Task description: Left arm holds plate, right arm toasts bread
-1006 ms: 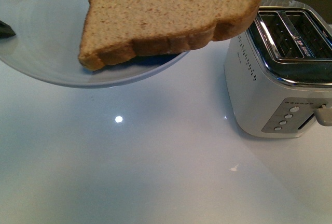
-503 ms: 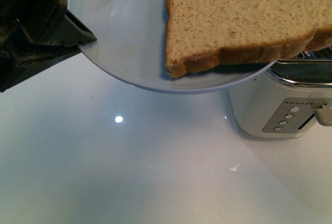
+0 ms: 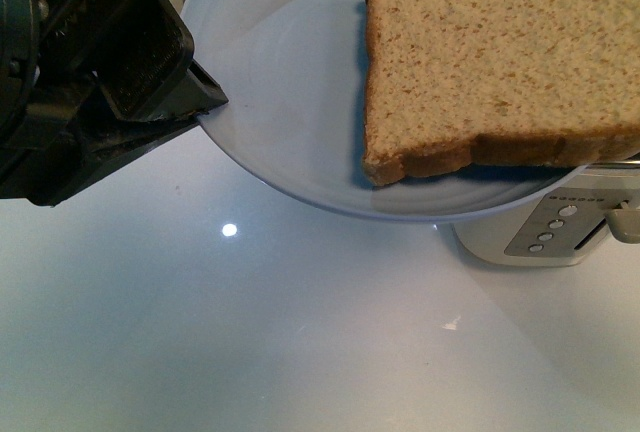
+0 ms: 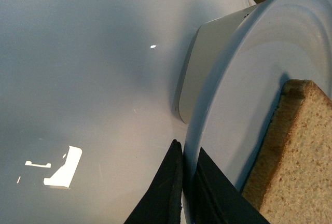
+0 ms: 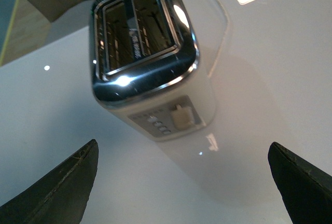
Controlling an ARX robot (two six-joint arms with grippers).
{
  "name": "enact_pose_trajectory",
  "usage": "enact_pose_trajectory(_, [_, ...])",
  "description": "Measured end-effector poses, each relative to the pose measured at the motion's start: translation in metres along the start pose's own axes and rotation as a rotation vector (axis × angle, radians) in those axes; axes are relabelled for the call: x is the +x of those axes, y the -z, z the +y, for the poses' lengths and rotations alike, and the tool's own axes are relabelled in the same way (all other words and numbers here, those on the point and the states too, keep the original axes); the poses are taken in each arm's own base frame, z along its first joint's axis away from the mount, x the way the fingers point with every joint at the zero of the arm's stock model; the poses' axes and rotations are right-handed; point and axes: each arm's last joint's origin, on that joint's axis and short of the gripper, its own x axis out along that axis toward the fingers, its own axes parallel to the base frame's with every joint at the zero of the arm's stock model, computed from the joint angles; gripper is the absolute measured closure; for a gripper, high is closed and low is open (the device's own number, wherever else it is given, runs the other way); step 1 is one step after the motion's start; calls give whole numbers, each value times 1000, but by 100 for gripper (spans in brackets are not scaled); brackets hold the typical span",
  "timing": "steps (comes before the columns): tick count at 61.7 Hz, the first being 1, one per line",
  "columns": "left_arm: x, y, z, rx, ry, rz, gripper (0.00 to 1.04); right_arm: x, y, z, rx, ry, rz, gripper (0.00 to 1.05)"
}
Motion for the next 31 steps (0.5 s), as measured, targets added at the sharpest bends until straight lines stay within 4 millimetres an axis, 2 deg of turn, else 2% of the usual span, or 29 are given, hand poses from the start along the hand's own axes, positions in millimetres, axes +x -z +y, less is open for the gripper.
enact_pose_trajectory(8, [1,1,0,2,1,7,102,21,-27,31,76,-127,-23,9])
enact_pose_trajectory(17, [2,1,0,1,-3,9,102,29,-42,57,143,-228,-28,9])
enact_pose_trajectory(23, [2,1,0,0,-3,10,102,31,-42,71,175,-283,-8,13])
enact_pose_trajectory(31, [2,1,0,-5,0,13,102,34,-31,85,208,-322,53,19])
